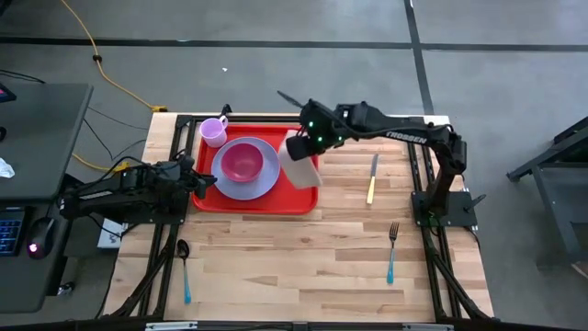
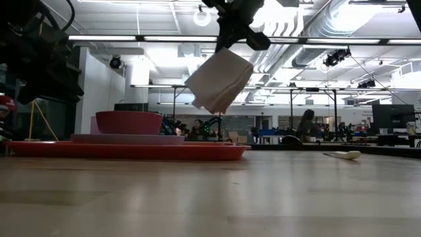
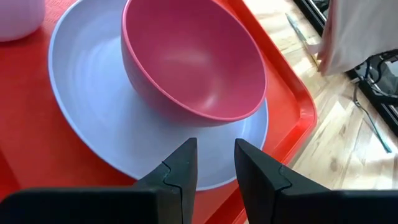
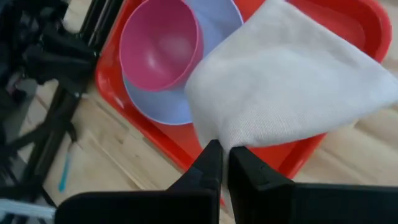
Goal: Set up tray
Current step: Put the white table napkin on the red serving tray to the right of the purple plate
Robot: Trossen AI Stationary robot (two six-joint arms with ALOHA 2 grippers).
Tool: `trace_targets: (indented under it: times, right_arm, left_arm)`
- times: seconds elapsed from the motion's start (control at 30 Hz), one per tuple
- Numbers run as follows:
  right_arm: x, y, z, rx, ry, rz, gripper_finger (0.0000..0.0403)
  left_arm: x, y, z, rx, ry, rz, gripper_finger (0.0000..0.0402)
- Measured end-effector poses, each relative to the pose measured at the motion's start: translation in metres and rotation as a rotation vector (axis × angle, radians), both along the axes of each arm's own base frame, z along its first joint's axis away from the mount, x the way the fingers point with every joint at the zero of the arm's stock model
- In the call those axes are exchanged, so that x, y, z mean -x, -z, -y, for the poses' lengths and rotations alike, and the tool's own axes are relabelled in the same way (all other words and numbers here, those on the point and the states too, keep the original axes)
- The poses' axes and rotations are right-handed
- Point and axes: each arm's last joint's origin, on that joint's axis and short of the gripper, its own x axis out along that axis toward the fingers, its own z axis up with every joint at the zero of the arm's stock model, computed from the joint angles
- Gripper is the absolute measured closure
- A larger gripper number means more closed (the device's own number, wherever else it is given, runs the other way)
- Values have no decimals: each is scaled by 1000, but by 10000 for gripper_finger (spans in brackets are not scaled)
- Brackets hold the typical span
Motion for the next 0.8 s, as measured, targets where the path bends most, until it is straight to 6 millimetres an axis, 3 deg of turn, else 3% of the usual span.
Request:
trace_targets:
  times: [0.17, 0.37, 0.8]
  right_arm:
    - [-11, 14, -26, -51, 71, 40, 403]
    - [-17, 40, -44, -85, 132, 41, 403]
    - [-11, 119, -38, -169, 187, 22, 403]
  left_arm:
    - [0, 0, 0, 2, 4, 1, 263]
    - [0, 0, 0, 3, 5, 2, 263]
    - [0, 0, 0, 4, 8, 3, 263]
